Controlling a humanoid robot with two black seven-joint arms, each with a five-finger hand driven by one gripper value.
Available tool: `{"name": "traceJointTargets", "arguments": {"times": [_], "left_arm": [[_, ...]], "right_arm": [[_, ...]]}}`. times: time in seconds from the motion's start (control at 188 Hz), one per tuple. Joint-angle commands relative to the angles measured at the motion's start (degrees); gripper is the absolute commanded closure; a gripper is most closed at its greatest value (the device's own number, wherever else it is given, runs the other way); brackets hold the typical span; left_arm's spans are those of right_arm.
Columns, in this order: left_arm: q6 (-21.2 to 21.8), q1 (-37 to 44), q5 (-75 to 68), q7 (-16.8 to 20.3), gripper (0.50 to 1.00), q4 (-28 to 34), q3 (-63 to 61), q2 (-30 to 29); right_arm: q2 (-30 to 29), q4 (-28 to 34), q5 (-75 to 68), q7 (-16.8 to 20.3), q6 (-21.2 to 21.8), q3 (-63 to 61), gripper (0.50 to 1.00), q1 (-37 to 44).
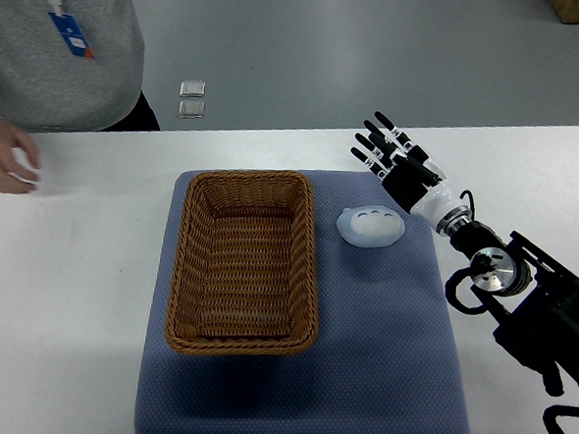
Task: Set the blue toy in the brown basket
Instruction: 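Raise the right hand and swing it above the white-blue toy, then lower the right hand onto the white-blue toy and close fingers around it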
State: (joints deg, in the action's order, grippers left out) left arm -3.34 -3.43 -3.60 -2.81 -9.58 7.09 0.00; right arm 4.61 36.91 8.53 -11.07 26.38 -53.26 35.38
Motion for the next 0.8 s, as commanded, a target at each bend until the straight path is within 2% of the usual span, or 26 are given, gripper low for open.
{"name": "traceJointTargets", "arguments": {"times": [0.0,0.255,0.382,0.546,0.668,0.727,0.796], "left_arm": [[0.00,0.00,-0.09,0.00,0.500,0.00,-0.05,0.00],[0.00,0.00,-0.09,0.00,0.500,-0.09,0.03,0.00],[0.00,0.00,-0.09,0.00,0.500,0.00,0.03,0.00],[0.00,0.00,-0.09,0.00,0.500,0.00,0.03,0.00],[0.00,0.00,-0.01,0.00,0.500,0.09,-0.05,0.00],[0.00,0.00,-0.01,0.00,0.500,0.00,-0.05,0.00],[-0.09,0.00,-0.09,0.00,0.500,-0.09,-0.05,0.00]], "right_arm": [[-0.04,0.00,0.00,0.00,-0.01,0.00,0.583,0.13],[0.75,0.18,0.88,0.26,-0.10,2.02,0.583,1.27],[4.62,1.76,9.84,0.44,-1.15,9.05,0.583,6.81],[13.14,4.04,28.20,3.07,-0.19,23.02,0.583,21.21],[16.39,5.01,38.06,5.63,2.71,35.24,0.583,33.61],[17.71,7.56,42.27,7.03,5.08,43.14,0.583,39.49],[18.59,10.11,44.21,8.44,5.26,48.16,0.583,43.02]]}}
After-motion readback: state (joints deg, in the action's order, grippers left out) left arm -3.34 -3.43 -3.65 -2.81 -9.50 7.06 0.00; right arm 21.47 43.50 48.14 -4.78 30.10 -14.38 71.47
